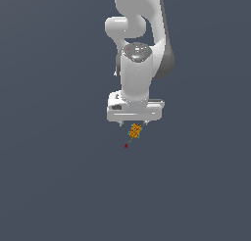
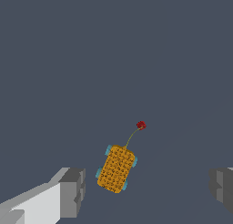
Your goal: Pick up the object and move it to a goal position.
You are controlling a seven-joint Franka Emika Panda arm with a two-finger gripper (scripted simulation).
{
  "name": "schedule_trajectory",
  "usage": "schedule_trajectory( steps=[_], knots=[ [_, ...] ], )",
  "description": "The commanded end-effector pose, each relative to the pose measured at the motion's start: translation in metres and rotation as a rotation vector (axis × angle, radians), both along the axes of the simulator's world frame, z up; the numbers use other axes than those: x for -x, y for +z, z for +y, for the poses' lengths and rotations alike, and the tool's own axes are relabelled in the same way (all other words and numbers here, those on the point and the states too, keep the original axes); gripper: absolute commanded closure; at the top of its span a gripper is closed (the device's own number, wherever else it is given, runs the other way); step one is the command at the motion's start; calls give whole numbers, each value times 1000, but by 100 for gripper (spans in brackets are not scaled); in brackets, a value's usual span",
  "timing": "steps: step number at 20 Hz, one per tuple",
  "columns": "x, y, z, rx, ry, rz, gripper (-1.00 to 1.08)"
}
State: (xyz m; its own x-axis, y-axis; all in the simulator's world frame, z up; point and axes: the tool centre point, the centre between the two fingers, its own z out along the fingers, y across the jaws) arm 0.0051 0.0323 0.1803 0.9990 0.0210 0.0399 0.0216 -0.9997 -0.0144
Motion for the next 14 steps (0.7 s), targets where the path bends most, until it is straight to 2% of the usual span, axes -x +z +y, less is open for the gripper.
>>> schedule_trajectory(
  steps=[1, 9, 14],
  knots=[
    [0, 0, 0, 0, 0, 0, -92],
    [5, -5, 3, -22, -40, 30, -92],
    [5, -6, 3, -21, -42, 29, -92]
  ],
)
